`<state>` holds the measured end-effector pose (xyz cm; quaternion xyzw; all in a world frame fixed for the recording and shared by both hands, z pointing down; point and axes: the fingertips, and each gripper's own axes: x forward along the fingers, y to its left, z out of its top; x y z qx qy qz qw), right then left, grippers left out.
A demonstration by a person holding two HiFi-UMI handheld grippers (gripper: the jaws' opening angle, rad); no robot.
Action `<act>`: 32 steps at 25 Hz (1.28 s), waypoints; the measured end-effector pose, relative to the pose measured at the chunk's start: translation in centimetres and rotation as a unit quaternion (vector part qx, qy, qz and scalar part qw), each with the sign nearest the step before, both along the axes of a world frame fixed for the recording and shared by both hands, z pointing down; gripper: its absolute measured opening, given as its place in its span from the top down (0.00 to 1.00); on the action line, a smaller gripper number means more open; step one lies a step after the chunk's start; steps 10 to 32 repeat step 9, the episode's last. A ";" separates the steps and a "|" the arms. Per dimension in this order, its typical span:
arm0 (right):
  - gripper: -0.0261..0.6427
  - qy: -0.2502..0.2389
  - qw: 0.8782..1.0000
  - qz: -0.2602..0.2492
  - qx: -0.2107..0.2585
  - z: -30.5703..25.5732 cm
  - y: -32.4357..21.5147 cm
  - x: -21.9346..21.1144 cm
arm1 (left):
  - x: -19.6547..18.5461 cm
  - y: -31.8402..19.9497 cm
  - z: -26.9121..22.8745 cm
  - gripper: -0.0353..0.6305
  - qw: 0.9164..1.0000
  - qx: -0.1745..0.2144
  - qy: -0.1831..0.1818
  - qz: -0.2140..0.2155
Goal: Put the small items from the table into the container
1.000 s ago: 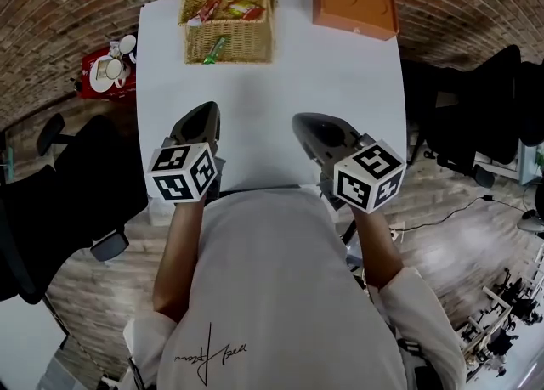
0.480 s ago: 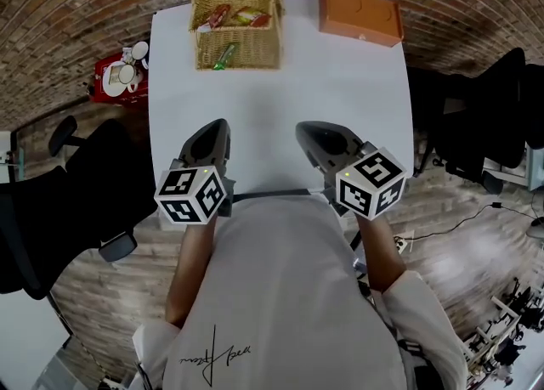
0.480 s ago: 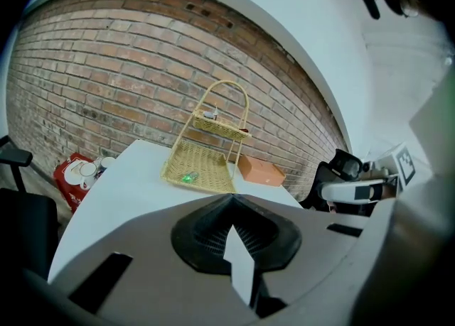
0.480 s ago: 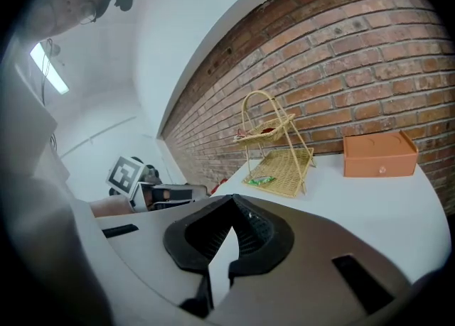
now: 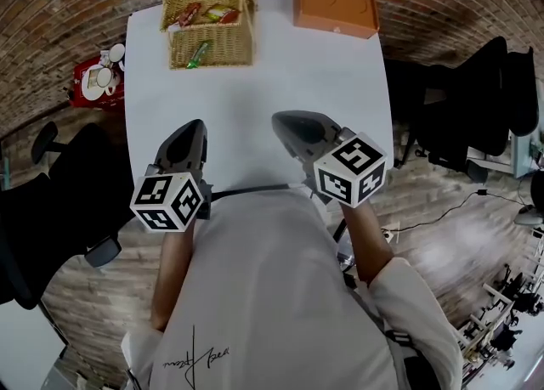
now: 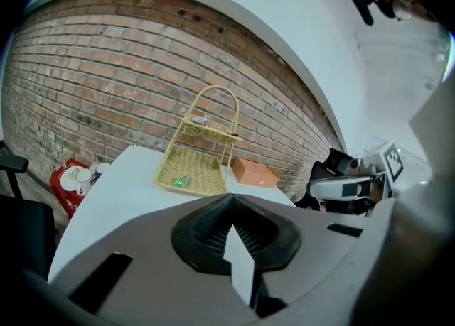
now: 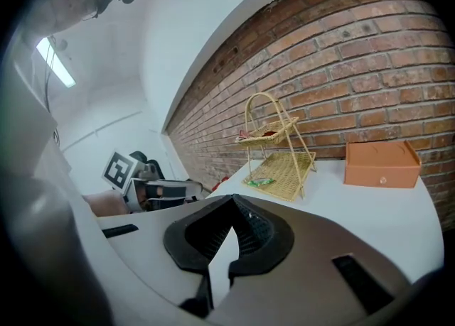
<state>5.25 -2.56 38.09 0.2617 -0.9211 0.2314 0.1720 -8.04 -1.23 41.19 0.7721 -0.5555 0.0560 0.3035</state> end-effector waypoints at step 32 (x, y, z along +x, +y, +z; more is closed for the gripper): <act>0.93 0.008 1.000 -0.010 0.001 -0.1 0.0 0.6 | 0.9 -0.3 -0.1 0.93 1.000 0.002 0.010 0.004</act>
